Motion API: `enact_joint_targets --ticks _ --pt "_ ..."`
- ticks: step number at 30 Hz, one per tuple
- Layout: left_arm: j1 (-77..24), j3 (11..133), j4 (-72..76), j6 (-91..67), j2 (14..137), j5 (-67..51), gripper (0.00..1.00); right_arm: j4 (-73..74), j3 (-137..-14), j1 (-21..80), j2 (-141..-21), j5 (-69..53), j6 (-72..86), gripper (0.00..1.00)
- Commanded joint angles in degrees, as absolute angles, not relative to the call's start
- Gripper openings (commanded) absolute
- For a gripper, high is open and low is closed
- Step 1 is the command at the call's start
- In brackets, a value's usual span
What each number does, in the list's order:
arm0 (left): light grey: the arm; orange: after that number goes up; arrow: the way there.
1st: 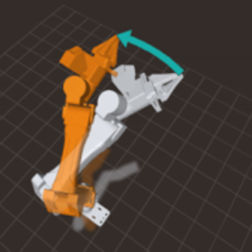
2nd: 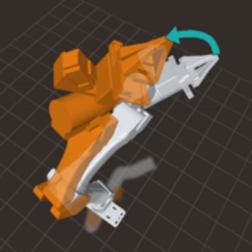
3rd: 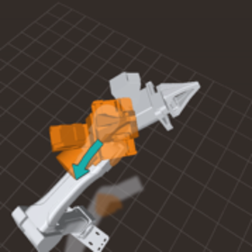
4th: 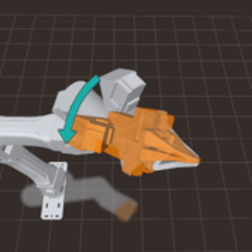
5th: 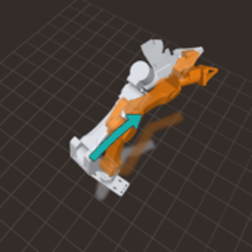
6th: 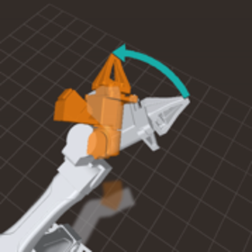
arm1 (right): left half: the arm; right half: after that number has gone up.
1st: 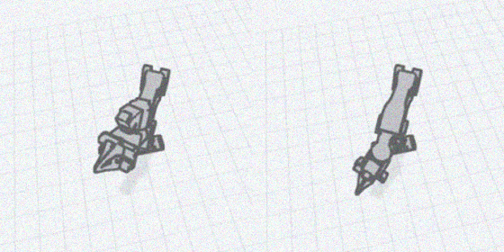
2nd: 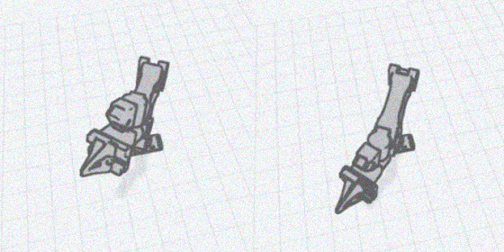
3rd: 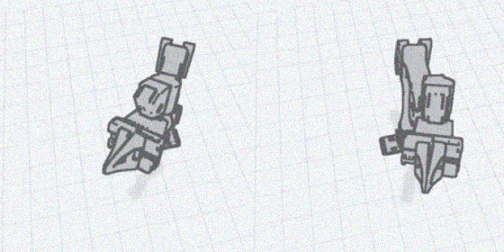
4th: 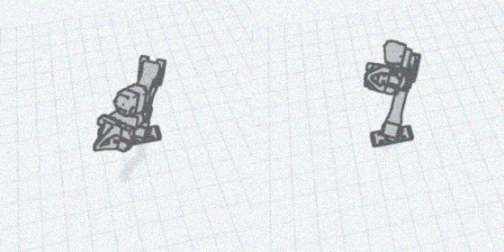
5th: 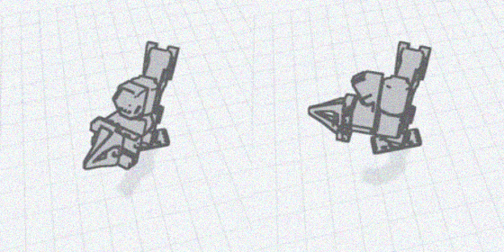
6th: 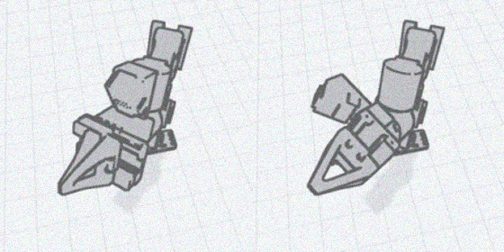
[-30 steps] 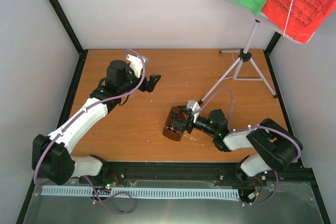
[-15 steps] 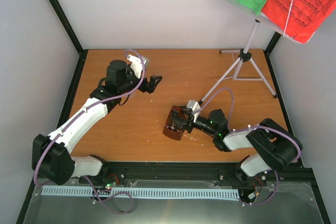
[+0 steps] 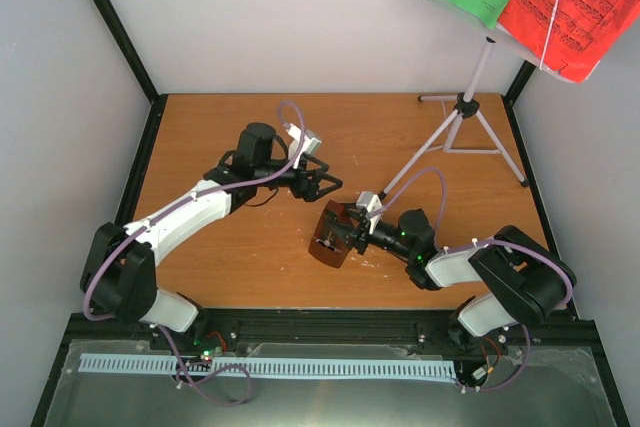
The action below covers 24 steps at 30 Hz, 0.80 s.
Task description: Pack up the instrument practice props
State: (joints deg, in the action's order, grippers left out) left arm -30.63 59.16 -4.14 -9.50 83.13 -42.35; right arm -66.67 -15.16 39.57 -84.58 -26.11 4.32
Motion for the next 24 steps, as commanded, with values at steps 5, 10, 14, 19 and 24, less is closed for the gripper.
enact_joint_targets --ticks 5,10,14,19,24 --pt "-30.8 56.5 -3.2 -10.9 81.4 -49.5 0.77 -68.0 -14.6 40.0 -84.2 -25.7 4.4 0.61" --pt "-30.8 54.7 -4.5 -10.3 80.9 -49.1 0.79 -67.5 -14.7 40.0 -83.7 -25.5 4.4 0.68" --pt "-30.7 54.4 -4.4 -10.5 80.8 -49.3 0.76 -66.6 -14.8 40.0 -82.8 -25.4 4.1 0.74" --pt "-30.8 54.5 -5.0 -10.0 80.8 -49.7 0.65 -64.5 -15.3 40.0 -81.4 -24.4 3.2 0.75" --pt "-30.7 54.5 -6.4 -10.2 78.8 -48.5 0.65 -61.9 -16.6 40.0 -81.1 -24.0 2.8 0.75"
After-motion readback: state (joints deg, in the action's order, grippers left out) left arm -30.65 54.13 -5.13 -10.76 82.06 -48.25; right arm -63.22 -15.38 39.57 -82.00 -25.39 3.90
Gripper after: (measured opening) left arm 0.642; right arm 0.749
